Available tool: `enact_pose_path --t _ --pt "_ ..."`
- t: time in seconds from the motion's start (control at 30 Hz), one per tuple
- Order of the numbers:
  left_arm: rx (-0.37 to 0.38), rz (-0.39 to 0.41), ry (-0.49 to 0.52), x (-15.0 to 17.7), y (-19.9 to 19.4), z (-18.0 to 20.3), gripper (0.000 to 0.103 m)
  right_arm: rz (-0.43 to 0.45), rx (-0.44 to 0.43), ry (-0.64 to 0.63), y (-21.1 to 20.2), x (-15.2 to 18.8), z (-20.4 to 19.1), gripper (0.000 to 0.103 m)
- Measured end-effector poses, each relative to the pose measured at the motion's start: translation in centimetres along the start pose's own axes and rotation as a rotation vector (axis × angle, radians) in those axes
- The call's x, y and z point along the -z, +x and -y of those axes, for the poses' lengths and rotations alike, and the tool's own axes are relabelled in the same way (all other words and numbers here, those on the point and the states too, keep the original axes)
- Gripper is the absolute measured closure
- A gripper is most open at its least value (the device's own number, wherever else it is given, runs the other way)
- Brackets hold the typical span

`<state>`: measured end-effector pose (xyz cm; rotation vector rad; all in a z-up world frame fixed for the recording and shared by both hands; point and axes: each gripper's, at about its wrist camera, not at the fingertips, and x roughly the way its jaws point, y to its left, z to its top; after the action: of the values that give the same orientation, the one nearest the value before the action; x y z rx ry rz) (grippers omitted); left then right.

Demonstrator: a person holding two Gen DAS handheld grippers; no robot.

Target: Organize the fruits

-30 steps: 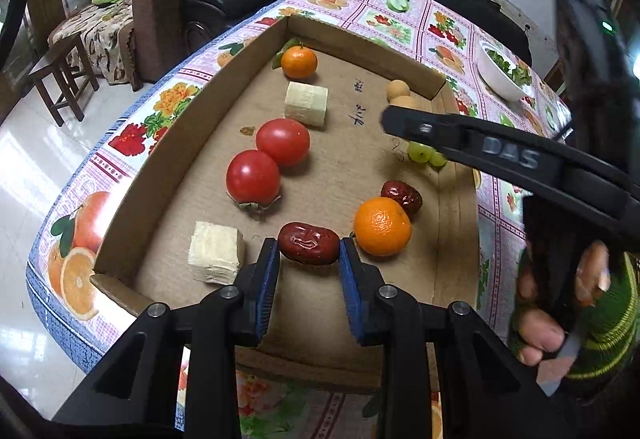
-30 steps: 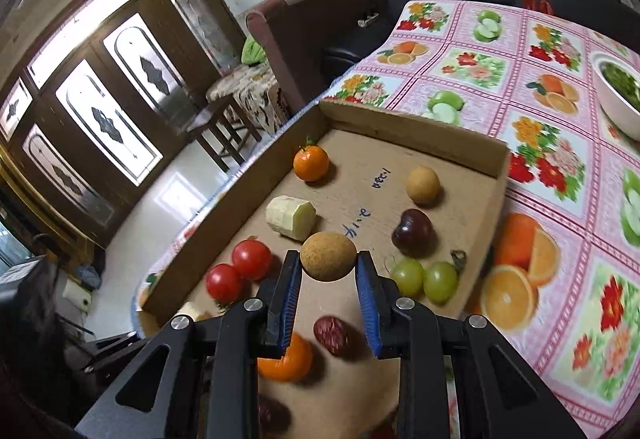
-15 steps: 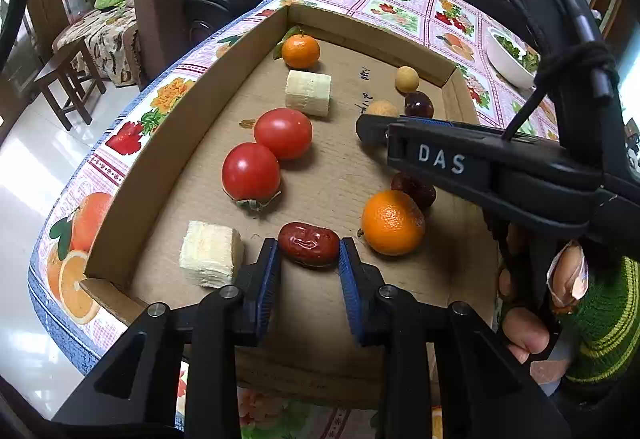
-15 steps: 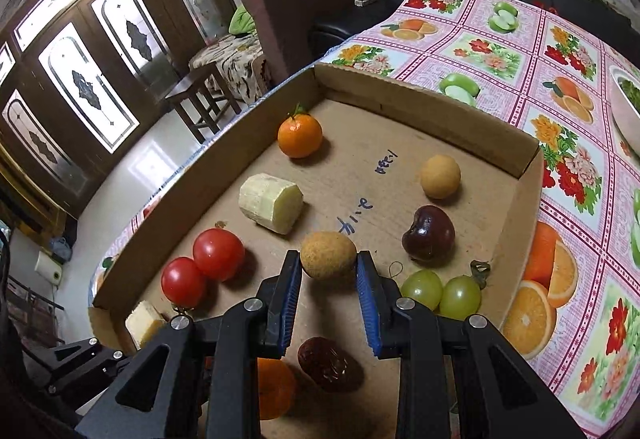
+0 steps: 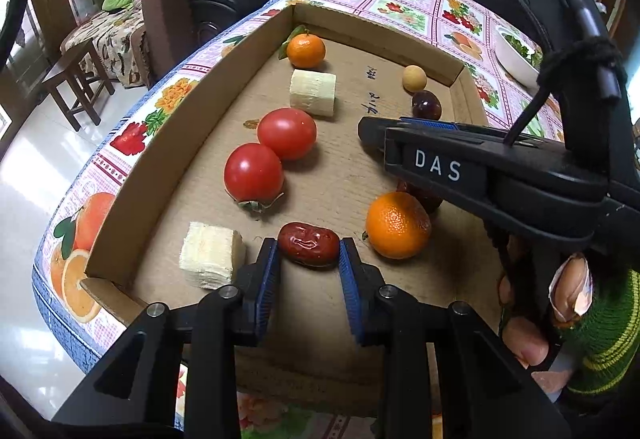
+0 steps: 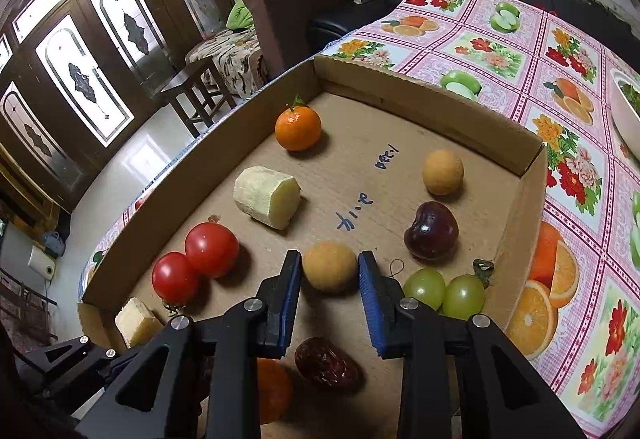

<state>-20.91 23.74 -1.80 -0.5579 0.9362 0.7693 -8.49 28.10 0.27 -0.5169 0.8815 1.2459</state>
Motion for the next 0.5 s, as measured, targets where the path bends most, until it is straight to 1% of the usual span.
enact_pose_path --t 0.13,0.2,0.23,0.5 --pt "0.009 -0.003 -0.011 -0.1 -0.3 -0.1 0.068 0.010 -0.007 0.005 -0.4 0.1 0.0 0.070" --pt "0.005 0.002 -0.013 -0.1 -0.6 0.0 0.062 0.018 -0.009 0.003 -0.7 0.2 -0.1 0.066" --pt "0.003 0.005 -0.013 0.0 -0.8 0.0 0.059 0.022 -0.010 0.002 -1.0 0.2 -0.2 0.065" --pt "-0.002 0.043 -0.015 0.7 -2.6 0.0 0.059 0.061 -0.025 0.011 -3.5 0.9 -0.2 0.063"
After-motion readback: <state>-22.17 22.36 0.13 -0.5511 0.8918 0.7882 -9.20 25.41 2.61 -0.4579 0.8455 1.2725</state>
